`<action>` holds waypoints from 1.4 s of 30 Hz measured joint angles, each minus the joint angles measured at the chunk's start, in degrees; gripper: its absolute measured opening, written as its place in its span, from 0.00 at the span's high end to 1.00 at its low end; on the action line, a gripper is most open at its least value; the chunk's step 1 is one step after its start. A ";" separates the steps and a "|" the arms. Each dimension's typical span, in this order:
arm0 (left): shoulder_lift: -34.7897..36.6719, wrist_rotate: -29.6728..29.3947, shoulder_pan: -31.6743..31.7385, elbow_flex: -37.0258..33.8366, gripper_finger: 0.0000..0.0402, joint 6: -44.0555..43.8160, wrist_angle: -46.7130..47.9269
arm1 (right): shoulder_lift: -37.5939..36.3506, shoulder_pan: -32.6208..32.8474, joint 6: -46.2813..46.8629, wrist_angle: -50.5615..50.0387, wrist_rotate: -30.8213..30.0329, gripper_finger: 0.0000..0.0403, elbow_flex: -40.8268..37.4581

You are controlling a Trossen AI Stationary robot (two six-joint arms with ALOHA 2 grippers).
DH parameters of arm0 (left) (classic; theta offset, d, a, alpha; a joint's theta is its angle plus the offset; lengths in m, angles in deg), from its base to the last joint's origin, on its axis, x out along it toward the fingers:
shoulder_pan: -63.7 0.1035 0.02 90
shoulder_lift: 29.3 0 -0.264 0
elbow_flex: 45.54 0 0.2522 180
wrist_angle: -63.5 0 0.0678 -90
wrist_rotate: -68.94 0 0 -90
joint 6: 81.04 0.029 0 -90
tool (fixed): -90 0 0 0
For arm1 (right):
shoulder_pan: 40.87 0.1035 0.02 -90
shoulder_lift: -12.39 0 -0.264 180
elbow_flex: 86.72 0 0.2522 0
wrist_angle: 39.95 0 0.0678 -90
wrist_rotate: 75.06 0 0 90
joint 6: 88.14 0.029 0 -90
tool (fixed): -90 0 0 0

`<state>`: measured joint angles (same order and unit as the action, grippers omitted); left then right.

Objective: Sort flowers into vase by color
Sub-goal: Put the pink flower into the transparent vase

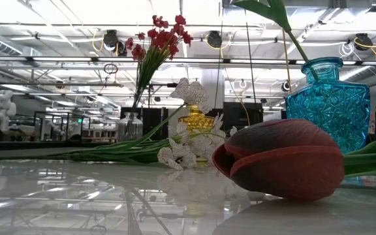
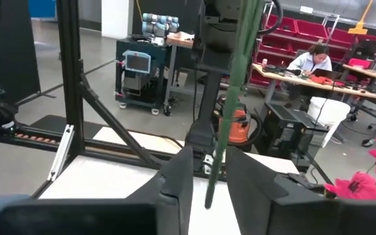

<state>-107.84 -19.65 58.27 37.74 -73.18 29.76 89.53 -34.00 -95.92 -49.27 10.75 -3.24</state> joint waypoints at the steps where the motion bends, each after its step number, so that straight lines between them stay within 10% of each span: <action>1: -0.04 0.00 0.00 0.00 0.97 -0.02 0.02 | 0.00 0.00 0.22 0.03 0.01 0.81 0.00; 19: -1.37 1.66 -0.38 0.01 0.97 -0.02 -5.24 | 1.62 -0.02 -0.44 2.66 -0.32 0.71 -0.02; 32: -2.23 2.12 -0.63 0.00 0.96 -0.02 -4.16 | 1.63 0.33 -0.53 3.02 -2.11 0.97 -0.02; 42: -0.66 -0.93 -0.68 -0.09 0.68 -0.82 14.82 | -0.11 0.42 0.96 -0.17 -2.49 0.99 -0.02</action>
<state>-108.49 -20.58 57.59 37.65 -74.00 44.57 89.42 -33.58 -94.96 -49.44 8.26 -3.27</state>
